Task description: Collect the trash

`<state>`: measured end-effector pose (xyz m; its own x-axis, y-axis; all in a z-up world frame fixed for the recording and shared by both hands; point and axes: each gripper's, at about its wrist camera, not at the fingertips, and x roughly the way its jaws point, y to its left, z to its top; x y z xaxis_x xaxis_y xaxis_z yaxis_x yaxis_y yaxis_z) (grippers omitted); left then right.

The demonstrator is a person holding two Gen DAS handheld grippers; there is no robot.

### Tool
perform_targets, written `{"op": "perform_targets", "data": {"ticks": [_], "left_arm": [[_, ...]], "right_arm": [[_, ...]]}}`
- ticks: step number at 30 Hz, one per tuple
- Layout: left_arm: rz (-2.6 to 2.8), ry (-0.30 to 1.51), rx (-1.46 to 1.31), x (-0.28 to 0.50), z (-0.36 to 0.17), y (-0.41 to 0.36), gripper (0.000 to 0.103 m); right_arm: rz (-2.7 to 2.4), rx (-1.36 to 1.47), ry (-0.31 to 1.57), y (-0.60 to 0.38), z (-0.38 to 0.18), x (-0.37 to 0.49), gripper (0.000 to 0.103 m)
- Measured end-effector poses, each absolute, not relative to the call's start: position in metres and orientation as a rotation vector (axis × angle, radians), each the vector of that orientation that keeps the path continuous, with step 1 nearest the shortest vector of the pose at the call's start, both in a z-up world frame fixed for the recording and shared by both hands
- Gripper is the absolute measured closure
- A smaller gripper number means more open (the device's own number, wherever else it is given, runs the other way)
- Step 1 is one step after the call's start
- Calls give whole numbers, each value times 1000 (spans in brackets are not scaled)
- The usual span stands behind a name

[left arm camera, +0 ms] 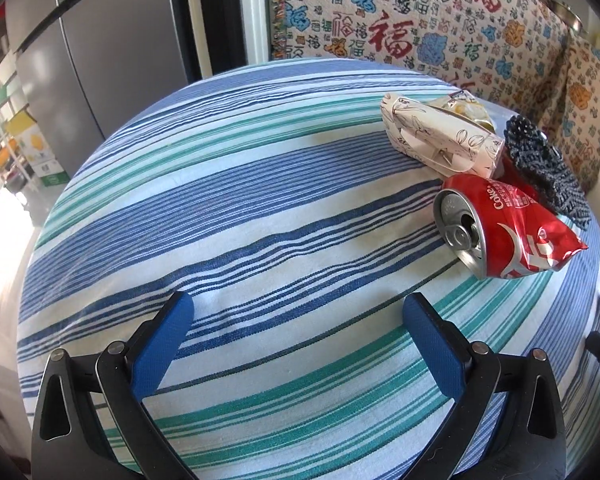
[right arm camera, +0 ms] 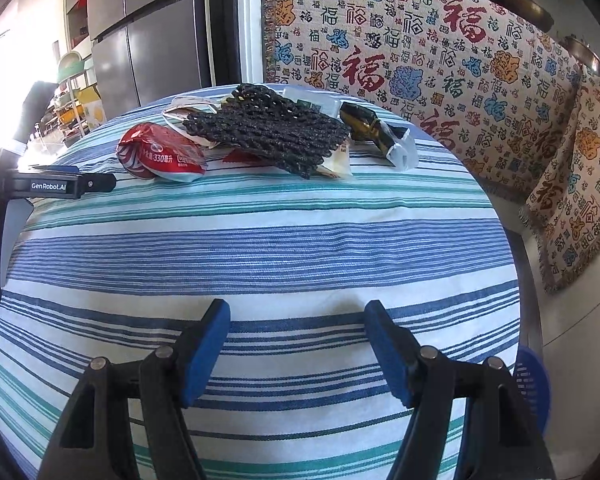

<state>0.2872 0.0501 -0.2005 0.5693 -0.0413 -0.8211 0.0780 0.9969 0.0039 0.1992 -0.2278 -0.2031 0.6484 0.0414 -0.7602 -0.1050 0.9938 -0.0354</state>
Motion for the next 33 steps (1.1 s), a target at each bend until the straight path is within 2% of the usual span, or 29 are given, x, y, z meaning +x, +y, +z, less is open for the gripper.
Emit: {"op": "perform_targets", "data": {"ticks": [33], "left_arm": [[-71,962,42,286,-201,49,0]], "right_arm": [[78,-112,848,-223,-202,199,32]]}}
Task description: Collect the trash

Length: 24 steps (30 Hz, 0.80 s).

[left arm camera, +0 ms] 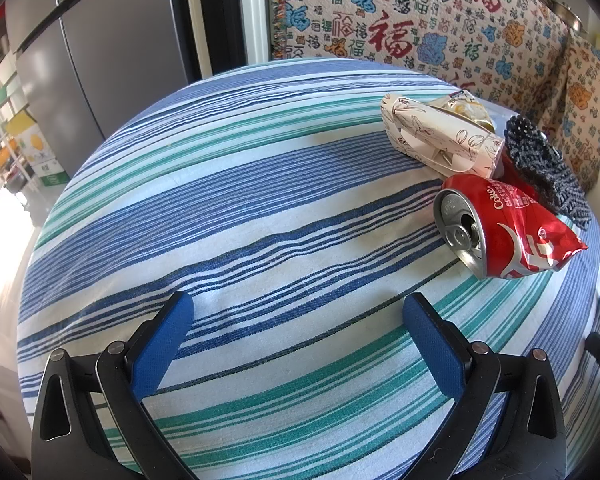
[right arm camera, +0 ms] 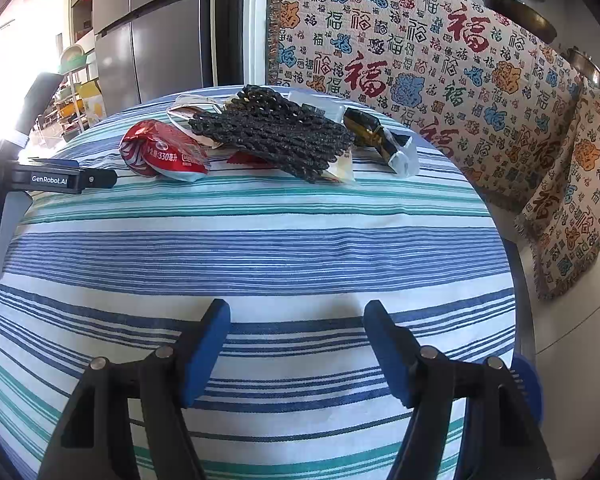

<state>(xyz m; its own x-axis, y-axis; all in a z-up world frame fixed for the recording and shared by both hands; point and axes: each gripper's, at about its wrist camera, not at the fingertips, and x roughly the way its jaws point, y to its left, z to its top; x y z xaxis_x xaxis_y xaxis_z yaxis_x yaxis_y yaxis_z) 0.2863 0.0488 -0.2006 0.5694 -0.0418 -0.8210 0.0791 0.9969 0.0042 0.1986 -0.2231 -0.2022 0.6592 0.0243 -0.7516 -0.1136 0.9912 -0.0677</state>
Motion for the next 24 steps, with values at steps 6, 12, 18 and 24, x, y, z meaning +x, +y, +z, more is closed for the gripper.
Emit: {"op": "perform_targets", "data": {"ticks": [6,12,18,24], "left_arm": [[-71,963,42,286,-201,49,0],[-71,963,42,286,-201,49,0],[-71,963,42,286,-201,49,0],[-71,963,42,286,-201,49,0]], "right_arm": [[80,-112,849,-223,-202,199,32],[85,-103,853,-224,-203,201,32],[85,-105,852,-224,-203,201,32],[86,-105,853,-224,-203,201,32]]}}
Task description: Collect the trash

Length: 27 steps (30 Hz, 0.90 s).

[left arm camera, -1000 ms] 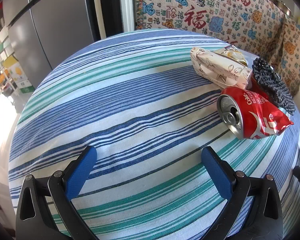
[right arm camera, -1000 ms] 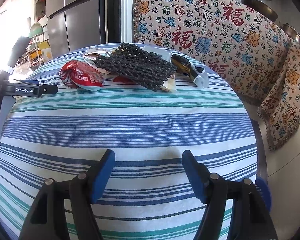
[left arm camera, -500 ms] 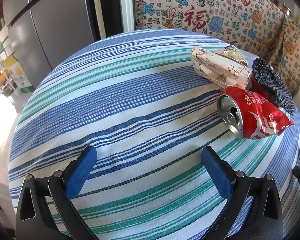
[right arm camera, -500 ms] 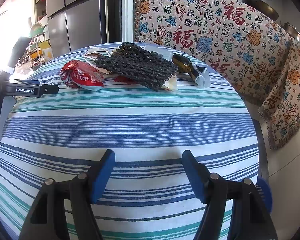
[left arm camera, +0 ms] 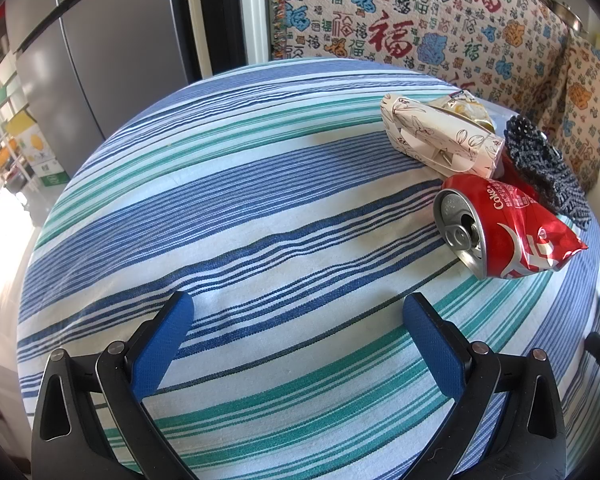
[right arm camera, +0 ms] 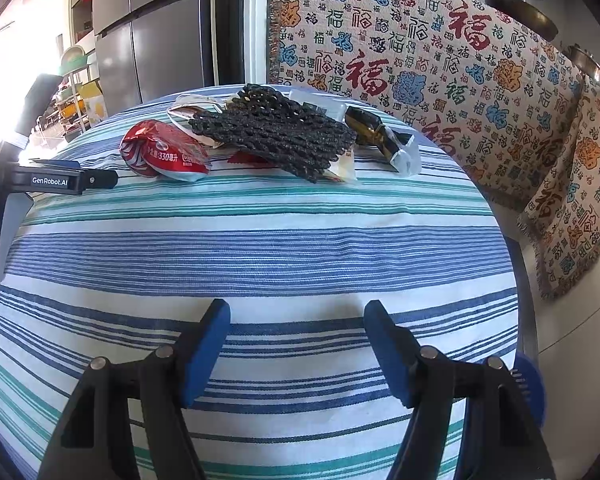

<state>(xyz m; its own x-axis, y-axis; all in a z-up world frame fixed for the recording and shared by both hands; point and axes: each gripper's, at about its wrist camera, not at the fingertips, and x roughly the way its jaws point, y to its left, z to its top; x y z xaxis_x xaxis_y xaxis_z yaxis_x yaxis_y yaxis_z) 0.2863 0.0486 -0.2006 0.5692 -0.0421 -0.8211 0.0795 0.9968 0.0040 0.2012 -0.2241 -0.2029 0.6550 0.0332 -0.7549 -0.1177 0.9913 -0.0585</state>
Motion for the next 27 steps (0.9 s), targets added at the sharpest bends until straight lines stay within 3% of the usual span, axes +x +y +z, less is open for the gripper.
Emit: {"op": "perform_targets", "data": {"ticks": [27], "left_arm": [[-164,983,81,267,-198,31,0]], "right_arm": [[83,-81,868,-224,-203,202,30]]}}
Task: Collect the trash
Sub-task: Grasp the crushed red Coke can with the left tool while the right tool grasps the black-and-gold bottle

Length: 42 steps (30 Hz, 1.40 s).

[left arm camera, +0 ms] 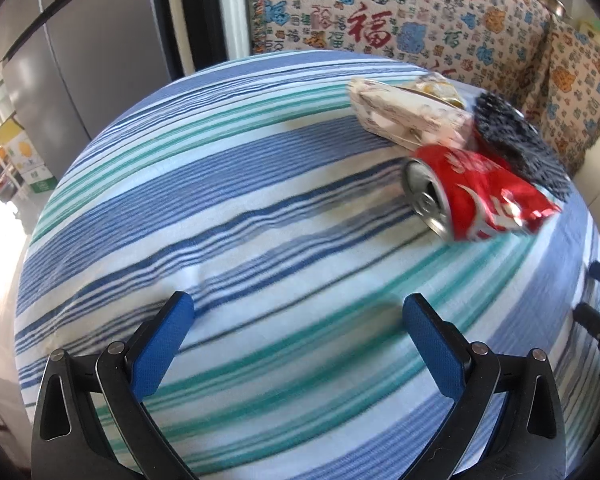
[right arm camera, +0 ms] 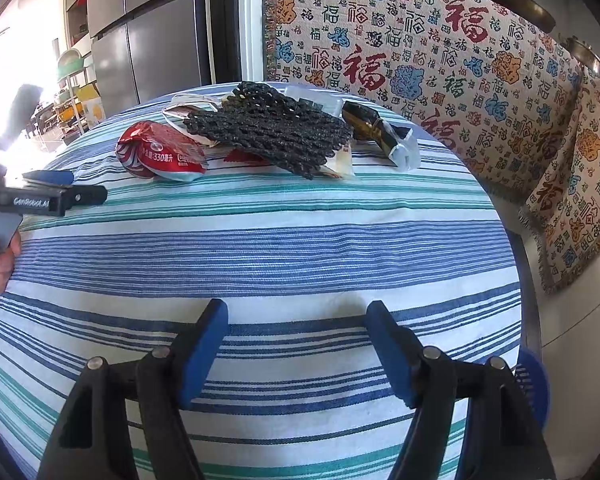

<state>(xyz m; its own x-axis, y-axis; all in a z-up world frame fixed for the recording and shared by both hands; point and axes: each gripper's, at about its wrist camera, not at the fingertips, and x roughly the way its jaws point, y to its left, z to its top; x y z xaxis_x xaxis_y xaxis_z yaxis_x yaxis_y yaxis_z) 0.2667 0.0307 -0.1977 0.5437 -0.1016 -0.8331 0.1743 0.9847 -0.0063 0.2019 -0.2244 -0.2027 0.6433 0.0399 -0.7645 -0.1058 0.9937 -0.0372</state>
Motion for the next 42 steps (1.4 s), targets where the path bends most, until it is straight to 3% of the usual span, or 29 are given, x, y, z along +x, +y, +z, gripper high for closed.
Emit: {"op": "perform_targets", "data": {"ticks": [6,10,17,28,36,42], "left_arm": [[-368,974,202,246,-195,-49,0],[-305,974,132,264,-194,-74,0],[-65,928,-212,294,-188,-42,0],[11,987,-38,281,-198,32,0],[-184,969,-99,297,-191,24,0],[-129,988,80,328,-199,-6,0]], "right_arm": [[85,-78,873,-225,-203,203,30],[84,-82,872,-225,-202,204,30],[90,-66,878,-226,-202,205,30],[91,-66,880,-226,-202,206,30],[91,-66,880,-226,-202,206,29],[93,-60,883,-226,-202,206,29]]}}
